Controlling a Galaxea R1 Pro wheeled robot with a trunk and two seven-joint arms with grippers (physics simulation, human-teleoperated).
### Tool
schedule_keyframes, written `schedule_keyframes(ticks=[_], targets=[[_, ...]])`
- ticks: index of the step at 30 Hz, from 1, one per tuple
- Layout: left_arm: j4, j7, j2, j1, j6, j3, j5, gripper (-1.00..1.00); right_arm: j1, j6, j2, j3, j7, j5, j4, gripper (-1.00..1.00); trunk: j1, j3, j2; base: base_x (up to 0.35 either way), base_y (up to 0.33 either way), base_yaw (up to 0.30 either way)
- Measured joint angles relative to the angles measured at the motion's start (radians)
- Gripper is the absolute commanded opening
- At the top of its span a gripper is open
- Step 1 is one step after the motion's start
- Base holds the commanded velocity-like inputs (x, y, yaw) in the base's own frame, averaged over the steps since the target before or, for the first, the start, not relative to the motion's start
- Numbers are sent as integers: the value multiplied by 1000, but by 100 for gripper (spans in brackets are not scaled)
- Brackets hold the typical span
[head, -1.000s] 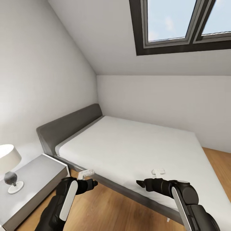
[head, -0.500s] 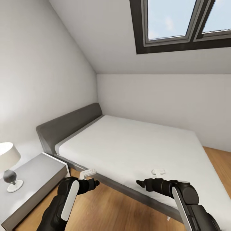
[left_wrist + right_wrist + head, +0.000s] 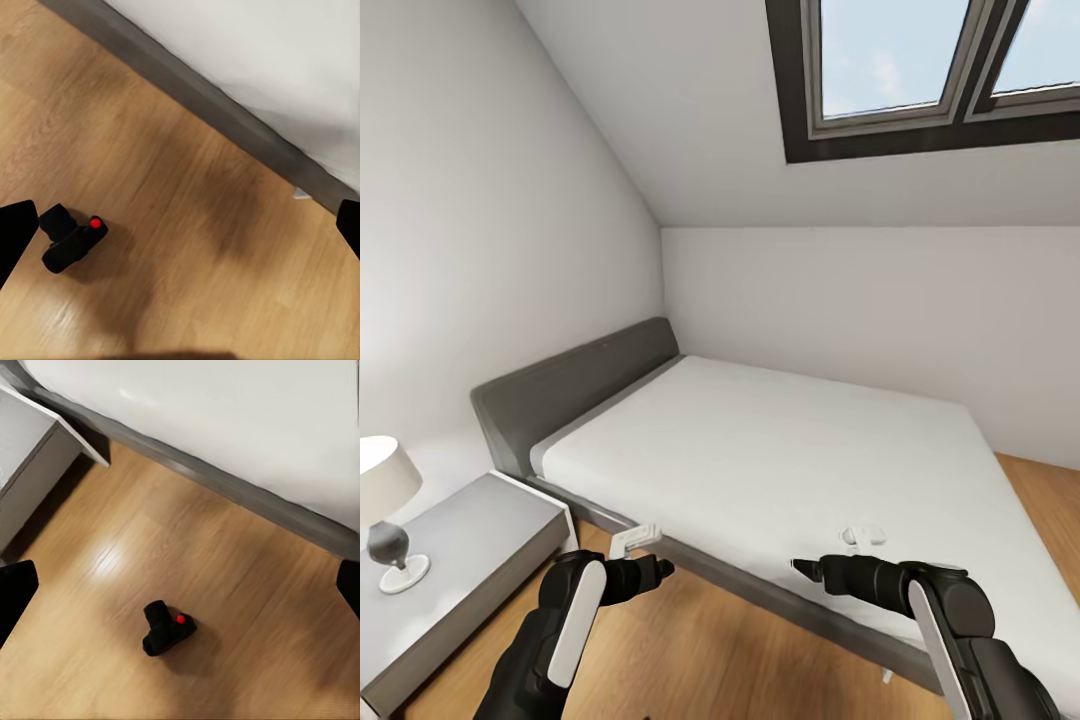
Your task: Attach the digital camera to the camera tripod in the bedroom.
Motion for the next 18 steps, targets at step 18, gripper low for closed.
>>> schedule_keyframes(ticks=[18], targets=[[-39,2,9,0,-26,11,4,100,0,21,0,-26,1,-32,-1,100,69,-56,-126,0,0,0]])
